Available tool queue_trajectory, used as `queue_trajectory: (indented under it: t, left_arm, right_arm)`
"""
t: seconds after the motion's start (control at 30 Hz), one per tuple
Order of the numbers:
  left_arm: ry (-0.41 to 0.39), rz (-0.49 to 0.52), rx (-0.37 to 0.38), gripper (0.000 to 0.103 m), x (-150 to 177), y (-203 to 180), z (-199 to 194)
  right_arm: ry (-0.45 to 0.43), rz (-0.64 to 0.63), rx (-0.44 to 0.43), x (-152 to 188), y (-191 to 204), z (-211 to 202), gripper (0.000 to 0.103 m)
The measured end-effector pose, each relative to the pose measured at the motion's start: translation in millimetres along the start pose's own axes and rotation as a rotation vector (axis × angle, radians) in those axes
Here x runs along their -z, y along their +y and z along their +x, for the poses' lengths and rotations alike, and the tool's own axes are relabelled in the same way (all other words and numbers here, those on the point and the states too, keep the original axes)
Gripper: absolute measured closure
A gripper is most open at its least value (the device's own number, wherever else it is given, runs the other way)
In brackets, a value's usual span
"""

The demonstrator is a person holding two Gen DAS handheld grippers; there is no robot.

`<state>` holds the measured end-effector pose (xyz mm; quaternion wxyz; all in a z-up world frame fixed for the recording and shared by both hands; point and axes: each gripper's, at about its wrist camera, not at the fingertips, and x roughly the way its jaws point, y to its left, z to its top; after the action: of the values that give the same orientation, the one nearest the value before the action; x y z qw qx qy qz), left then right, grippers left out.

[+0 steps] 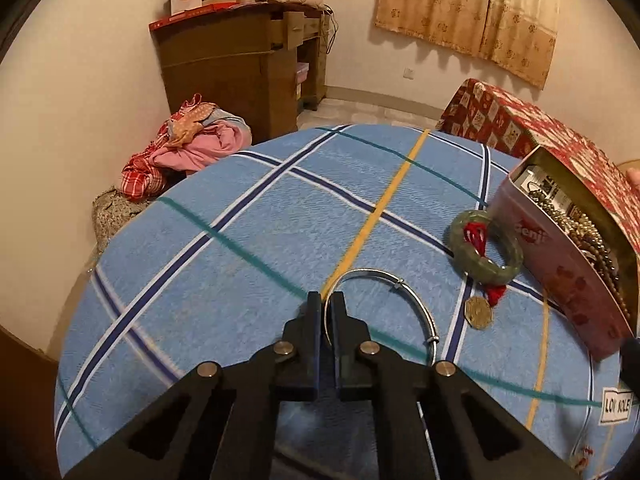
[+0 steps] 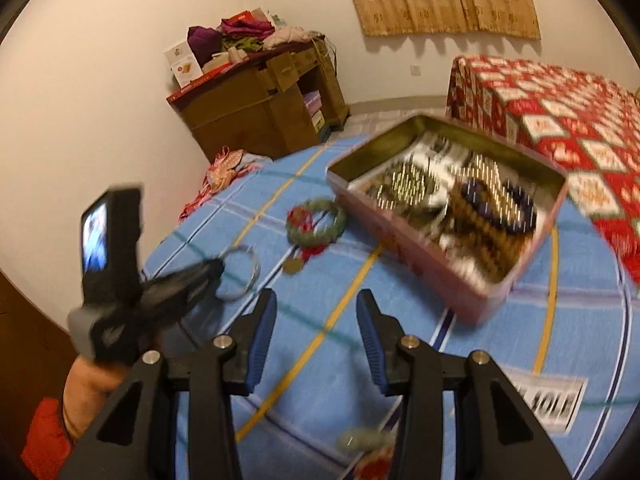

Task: Organize jewelry
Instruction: 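Lower the left tool onto the silver bangle and close it, then grasp the green jade bangle with the right tool while the left holds the silver bangle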

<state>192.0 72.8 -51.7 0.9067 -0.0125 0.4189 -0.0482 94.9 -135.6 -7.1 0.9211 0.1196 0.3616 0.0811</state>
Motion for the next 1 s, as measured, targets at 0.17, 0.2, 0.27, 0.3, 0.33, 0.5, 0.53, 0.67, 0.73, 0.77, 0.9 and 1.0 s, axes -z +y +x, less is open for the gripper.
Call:
queue_trajectory:
  t: [0.17, 0.2, 0.27, 0.3, 0.33, 0.5, 0.53, 0.67, 0.73, 0.77, 0.9, 1.0]
  left_arm:
    - [-0.041, -0.030, 0.012, 0.100, 11.8, 14.4, -30.9]
    - [-0.051, -0.031, 0.011, 0.100, 14.3, 16.8, -37.1]
    - [-0.068, -0.035, 0.012, 0.100, 17.8, 21.4, -47.6]
    - [-0.078, -0.035, 0.018, 0.100, 19.4, 23.2, -52.5]
    - [-0.084, -0.033, 0.021, 0.100, 20.5, 23.9, -54.9]
    - [-0.095, -0.022, 0.016, 0.100, 24.6, 23.0, -58.6]
    - [-0.095, -0.023, 0.017, 0.100, 25.2, 23.7, -58.4]
    - [-0.088, -0.041, 0.027, 0.100, 26.4, 27.2, -57.9]
    - [-0.093, -0.036, 0.021, 0.100, 26.8, 27.3, -59.6]
    - [-0.096, -0.034, 0.020, 0.100, 26.7, 27.0, -60.8]
    - [-0.096, -0.040, 0.028, 0.100, 27.5, 28.2, -64.8]
    - [-0.098, -0.044, 0.033, 0.100, 28.2, 28.0, -70.8]
  right_arm:
    - [0.015, -0.052, -0.023, -27.5, 1.0, 15.7, 0.058]
    - [0.023, -0.062, -0.027, -31.1, 2.1, 21.9, 0.058]
    - [0.044, -0.081, -0.032, -36.7, 5.2, 36.4, 0.058]
    - [0.057, -0.088, -0.042, -39.3, 6.5, 44.3, 0.059]
    - [0.071, -0.095, -0.041, -41.2, 8.2, 52.7, 0.059]
    - [0.143, -0.163, -0.031, -47.5, 25.1, 93.0, 0.061]
    - [0.152, -0.171, -0.029, -47.6, 26.9, 97.2, 0.061]
    - [0.175, -0.238, 0.009, -49.1, 37.7, 113.2, 0.061]
    - [0.221, -0.263, 0.008, -47.7, 40.2, 123.3, 0.061]
    - [0.246, -0.268, 0.013, -45.8, 39.4, 128.8, 0.060]
    - [0.245, -0.288, 0.080, -46.0, 31.3, 129.3, 0.087]
    - [0.271, -0.261, 0.041, -47.1, 23.7, 122.1, 0.091]
